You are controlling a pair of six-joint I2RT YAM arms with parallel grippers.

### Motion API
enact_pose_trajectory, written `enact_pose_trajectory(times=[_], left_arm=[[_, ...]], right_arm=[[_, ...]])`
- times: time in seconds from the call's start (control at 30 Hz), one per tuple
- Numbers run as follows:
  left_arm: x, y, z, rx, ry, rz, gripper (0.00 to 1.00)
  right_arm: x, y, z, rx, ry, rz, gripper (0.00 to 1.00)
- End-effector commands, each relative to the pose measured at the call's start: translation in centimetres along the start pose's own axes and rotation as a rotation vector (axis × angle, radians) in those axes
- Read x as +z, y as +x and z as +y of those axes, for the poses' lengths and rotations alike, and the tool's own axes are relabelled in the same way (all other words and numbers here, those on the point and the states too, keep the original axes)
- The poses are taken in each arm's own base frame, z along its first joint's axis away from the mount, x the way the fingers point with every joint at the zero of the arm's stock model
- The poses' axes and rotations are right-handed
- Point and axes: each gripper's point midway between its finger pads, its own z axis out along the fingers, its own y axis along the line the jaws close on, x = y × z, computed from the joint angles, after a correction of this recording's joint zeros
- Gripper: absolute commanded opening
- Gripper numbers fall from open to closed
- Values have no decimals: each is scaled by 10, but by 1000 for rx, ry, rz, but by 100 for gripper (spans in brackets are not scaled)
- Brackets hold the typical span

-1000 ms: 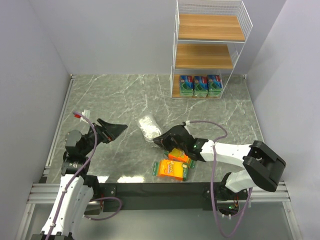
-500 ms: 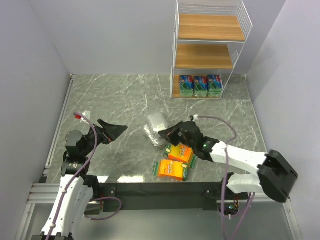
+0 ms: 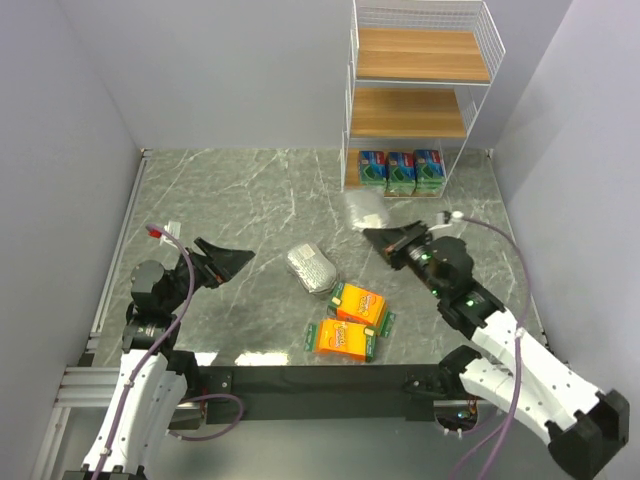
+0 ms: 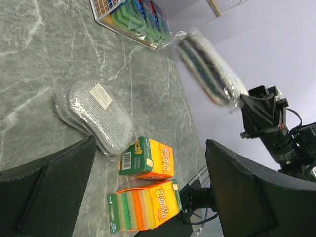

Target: Place and organize the cleaning sponges onto the shelf

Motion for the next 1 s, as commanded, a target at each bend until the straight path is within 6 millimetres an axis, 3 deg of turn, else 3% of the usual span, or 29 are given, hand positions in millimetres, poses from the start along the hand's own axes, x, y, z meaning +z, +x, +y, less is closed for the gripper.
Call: enact_pose_trajectory(times=[0.0, 0.03, 0.07, 0.1, 0.17, 0.2, 0.4, 0.63, 0.67, 0.7, 0.77, 0.8, 0.87, 0.9, 0.97], left_arm=[[-2, -14, -21, 48, 46, -29, 99], [-2, -14, -21, 49, 45, -29, 100], [-2, -14, -21, 50, 44, -30, 99], [-2, -13, -21, 48, 42, -28, 99], [-3, -14, -21, 52, 41, -32, 99], [-3, -14, -21, 53, 39, -32, 99], [-4, -13, -21, 57, 36, -36, 100], [-4, -13, -20, 63, 35, -33, 99], [-4, -13, -19, 64, 34, -33, 99], [-4, -12, -18, 62, 34, -31, 99], [-3, -11, -18, 56, 35, -27, 99], [-3, -11, -18, 55, 33, -28, 99], [-4, -11, -18, 59, 33, -30, 99], [-5, -12, -20, 66, 38, -32, 99], [-6, -11, -18, 64, 24, -27, 100]], right_arm=[[-13, -43, 24, -71, -50, -113, 0], [-17, -60, 35, -93, -78, -155, 0], [-17, -58, 34, -105, -79, -144, 0], [-21, -74, 47, -119, -98, -186, 0], [-19, -81, 57, -166, -107, -179, 0], [-22, -96, 72, -176, -126, -217, 0], [-12, -131, 105, -197, -206, -231, 0], [5, -176, 124, -211, -247, -296, 0], [6, -182, 138, -236, -297, -308, 0], [21, -188, 128, -224, -268, -292, 0], [29, -203, 133, -220, -297, -297, 0], [42, -209, 124, -220, -289, -281, 0], [53, -219, 124, -231, -289, -292, 0], [69, -221, 111, -222, -270, -260, 0], [78, -240, 108, -230, -267, -275, 0]])
